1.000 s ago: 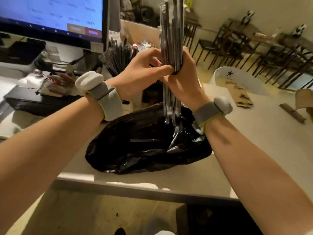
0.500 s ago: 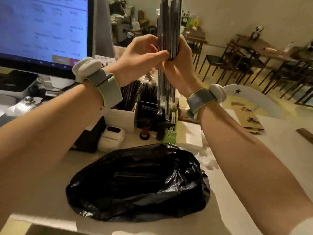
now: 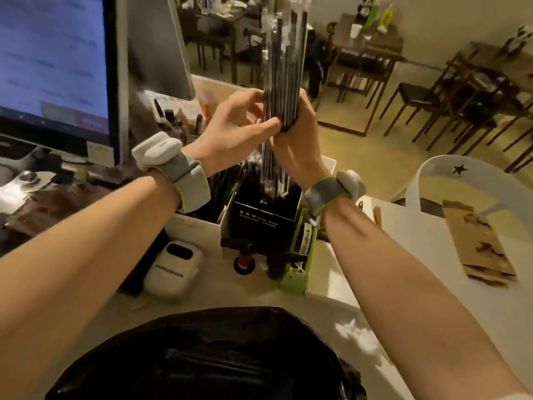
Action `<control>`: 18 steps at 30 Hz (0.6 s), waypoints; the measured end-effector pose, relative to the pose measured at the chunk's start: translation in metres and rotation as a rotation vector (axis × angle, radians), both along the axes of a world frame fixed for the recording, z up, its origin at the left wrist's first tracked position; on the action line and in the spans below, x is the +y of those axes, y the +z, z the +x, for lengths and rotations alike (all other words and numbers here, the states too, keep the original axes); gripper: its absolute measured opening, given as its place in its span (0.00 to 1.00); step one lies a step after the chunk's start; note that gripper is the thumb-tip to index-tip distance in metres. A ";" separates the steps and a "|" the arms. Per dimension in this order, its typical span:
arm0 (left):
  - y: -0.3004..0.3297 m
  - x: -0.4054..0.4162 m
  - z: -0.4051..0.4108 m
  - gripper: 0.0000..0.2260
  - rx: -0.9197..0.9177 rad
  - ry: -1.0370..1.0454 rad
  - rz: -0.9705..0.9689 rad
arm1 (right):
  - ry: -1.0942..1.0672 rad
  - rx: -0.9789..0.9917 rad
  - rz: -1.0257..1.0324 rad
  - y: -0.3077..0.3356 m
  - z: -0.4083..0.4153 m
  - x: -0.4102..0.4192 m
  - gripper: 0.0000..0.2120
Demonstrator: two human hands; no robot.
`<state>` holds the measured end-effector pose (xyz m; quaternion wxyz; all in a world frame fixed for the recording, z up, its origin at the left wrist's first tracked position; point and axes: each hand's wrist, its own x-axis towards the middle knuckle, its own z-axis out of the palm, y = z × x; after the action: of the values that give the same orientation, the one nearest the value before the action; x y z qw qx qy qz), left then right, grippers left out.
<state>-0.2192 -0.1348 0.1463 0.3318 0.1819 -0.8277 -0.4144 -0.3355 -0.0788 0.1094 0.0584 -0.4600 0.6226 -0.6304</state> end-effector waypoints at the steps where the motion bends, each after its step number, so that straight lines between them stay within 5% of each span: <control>1: -0.013 -0.004 -0.007 0.18 -0.029 0.011 -0.011 | 0.010 -0.041 0.002 -0.012 -0.003 -0.001 0.16; 5: -0.045 -0.008 -0.006 0.18 -0.048 -0.059 -0.073 | -0.013 -0.008 0.106 -0.039 0.002 0.011 0.18; 9: -0.068 -0.012 -0.005 0.17 -0.183 -0.203 -0.177 | -0.114 0.262 0.385 -0.064 -0.003 0.027 0.22; 13: -0.081 -0.008 -0.006 0.23 -0.456 0.015 -0.659 | -0.228 0.434 0.688 -0.080 -0.007 0.045 0.35; 18: -0.090 -0.008 0.004 0.28 -0.473 0.119 -0.807 | -0.213 0.509 0.780 -0.084 -0.004 0.056 0.49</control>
<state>-0.2156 -0.1432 0.0568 0.2016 0.1751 -0.9636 0.0133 -0.3398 -0.0225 0.0249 0.0073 -0.4771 0.8510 -0.2193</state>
